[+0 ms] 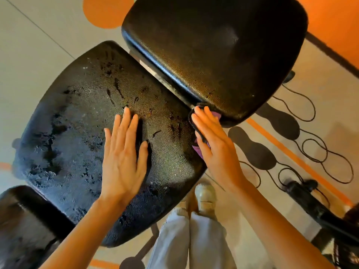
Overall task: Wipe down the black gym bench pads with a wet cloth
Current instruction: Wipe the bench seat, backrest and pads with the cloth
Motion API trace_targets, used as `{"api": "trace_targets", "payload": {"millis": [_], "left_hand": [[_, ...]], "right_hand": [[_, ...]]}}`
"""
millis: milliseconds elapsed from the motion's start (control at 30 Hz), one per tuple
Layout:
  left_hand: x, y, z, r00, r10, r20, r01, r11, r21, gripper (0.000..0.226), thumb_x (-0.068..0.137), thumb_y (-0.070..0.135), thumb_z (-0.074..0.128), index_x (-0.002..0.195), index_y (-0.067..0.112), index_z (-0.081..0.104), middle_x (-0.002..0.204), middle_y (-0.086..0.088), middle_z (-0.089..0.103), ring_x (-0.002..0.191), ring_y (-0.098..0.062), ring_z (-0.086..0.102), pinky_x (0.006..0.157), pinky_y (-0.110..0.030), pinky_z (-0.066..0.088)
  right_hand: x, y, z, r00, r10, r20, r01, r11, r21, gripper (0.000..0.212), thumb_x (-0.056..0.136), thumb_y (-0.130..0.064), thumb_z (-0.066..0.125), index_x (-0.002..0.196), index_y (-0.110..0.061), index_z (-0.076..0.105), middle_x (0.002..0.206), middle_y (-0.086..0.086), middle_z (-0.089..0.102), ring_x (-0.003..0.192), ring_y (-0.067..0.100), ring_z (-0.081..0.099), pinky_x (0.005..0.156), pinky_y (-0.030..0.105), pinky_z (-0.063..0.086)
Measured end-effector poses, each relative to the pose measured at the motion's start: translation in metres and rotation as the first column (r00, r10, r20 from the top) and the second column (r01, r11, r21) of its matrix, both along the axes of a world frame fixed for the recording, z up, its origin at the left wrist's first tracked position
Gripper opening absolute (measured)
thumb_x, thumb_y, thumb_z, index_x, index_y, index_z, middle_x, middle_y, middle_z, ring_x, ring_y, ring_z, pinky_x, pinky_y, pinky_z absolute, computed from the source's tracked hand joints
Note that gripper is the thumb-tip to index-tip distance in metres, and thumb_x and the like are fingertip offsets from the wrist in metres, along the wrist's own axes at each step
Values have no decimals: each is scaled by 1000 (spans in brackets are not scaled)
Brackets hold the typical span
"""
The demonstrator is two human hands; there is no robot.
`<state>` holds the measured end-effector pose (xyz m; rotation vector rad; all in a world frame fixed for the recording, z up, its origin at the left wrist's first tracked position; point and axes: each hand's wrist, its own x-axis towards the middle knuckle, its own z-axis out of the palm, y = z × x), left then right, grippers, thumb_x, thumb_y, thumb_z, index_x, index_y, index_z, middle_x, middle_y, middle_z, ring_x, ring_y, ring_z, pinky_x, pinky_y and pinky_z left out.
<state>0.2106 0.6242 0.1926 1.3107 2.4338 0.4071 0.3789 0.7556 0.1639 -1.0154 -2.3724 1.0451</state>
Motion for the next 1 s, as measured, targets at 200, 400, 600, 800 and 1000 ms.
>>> {"api": "trace_targets", "payload": {"millis": [200, 400, 600, 800, 1000], "left_hand": [[-7, -15, -8, 996, 84, -26, -84, 996, 12, 59, 101, 36, 34, 155, 20, 18, 165, 4, 7, 153, -14, 0, 125, -40, -3], [-6, -24, -23, 987, 158, 23, -158, 987, 9, 60, 101, 34, 33, 156, 22, 14, 165, 7, 2, 153, -13, -4, 125, -45, -1], [-6, -24, -28, 985, 170, 23, -171, 985, 36, 59, 101, 30, 34, 156, 20, 15, 165, 5, 3, 153, -15, -4, 124, -45, -4], [-5, -24, -29, 986, 166, 11, -166, 984, 57, 58, 101, 28, 35, 156, 20, 16, 165, 5, 5, 153, -15, -3, 124, -41, -5], [-7, -25, -31, 986, 166, 12, -166, 984, 66, 58, 101, 30, 34, 156, 19, 16, 165, 4, 6, 153, -16, -2, 124, -46, -3]], "right_hand": [[-4, -2, -6, 996, 8, 93, -22, 990, 142, 46, 94, -34, 56, 134, -11, 54, 146, 4, 47, 143, 19, 33, 117, 45, 28], [-1, -3, -8, 994, 50, 101, -68, 982, 175, 40, 95, -25, 56, 131, -8, 57, 143, 6, 50, 139, 23, 39, 112, 50, 34], [12, 1, -7, 977, 201, 70, -210, 959, 189, 35, 97, -16, 54, 130, -5, 58, 141, 7, 52, 138, 23, 41, 115, 47, 32], [-66, 41, -11, 951, 269, 153, -290, 946, 145, 40, 99, -20, 48, 137, -7, 51, 148, 7, 44, 141, 23, 36, 115, 43, 32], [31, 9, 3, 939, 316, 138, -335, 931, 145, 38, 100, -19, 44, 134, -4, 52, 145, 10, 46, 141, 25, 36, 111, 53, 34]]}}
